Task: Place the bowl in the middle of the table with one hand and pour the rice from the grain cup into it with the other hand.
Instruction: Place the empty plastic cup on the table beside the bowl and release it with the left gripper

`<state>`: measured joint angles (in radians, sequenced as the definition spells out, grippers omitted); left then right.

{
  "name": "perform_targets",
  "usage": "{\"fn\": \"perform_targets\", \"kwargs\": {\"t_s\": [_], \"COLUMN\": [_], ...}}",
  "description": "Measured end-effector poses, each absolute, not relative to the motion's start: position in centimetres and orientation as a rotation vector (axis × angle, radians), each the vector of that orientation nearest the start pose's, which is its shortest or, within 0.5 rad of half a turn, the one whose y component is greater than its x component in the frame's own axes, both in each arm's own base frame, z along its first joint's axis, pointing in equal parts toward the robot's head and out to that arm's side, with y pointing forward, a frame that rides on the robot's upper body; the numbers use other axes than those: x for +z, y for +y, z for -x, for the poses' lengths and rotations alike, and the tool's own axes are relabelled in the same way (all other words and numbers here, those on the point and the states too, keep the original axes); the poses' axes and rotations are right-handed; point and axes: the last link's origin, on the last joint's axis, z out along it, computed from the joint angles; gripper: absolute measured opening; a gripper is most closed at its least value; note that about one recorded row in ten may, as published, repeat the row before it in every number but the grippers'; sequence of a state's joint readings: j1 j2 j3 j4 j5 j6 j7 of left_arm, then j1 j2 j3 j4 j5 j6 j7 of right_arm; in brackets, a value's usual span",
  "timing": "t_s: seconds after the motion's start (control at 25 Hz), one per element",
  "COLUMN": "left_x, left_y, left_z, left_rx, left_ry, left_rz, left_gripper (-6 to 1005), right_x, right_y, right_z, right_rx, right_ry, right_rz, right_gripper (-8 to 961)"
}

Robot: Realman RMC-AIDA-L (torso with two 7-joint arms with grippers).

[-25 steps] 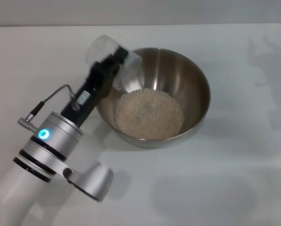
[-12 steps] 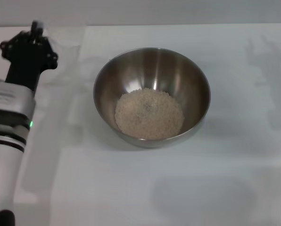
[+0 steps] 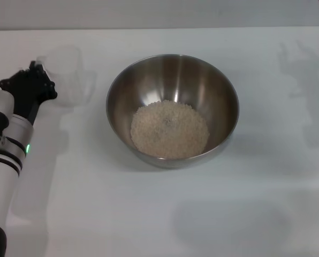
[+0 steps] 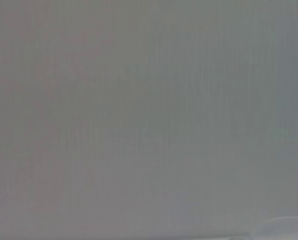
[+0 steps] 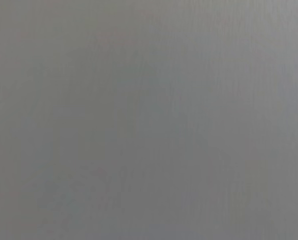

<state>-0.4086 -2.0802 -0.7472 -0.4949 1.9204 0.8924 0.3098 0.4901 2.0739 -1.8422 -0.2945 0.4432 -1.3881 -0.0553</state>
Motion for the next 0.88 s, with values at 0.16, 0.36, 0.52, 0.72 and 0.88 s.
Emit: {"fn": "perform_targets", "kwargs": {"t_s": [0.16,0.36,0.52,0.72,0.88], "left_x": [-5.8,-5.9,-6.2,-6.5,-6.1], "left_y": [34.4,34.2,34.3,34.2,33.0], "left_z": [30.6,31.0,31.1,31.2,32.0], "left_rx": [-0.473,-0.476,-0.464,-0.461,-0.481], "left_ry": [-0.668,-0.698,-0.710,-0.725,-0.743], "left_rz": [1.611,1.613,1.631,1.645,1.620], "left_gripper": [27,27,28,28,170], "right_x": [3.2,3.2,3.2,3.2,3.2], "right_y": [36.3,36.3,36.4,36.4,36.5], "right_z": [-25.1,-25.0,-25.0,-24.9,-25.0], "right_rx": [0.875,0.877,0.878,0.878,0.874], "right_ry": [0.057,0.054,0.053,0.053,0.055], "right_rz": [1.441,1.441,1.442,1.443,1.446], "right_gripper": [373,372,373,373,373]}}
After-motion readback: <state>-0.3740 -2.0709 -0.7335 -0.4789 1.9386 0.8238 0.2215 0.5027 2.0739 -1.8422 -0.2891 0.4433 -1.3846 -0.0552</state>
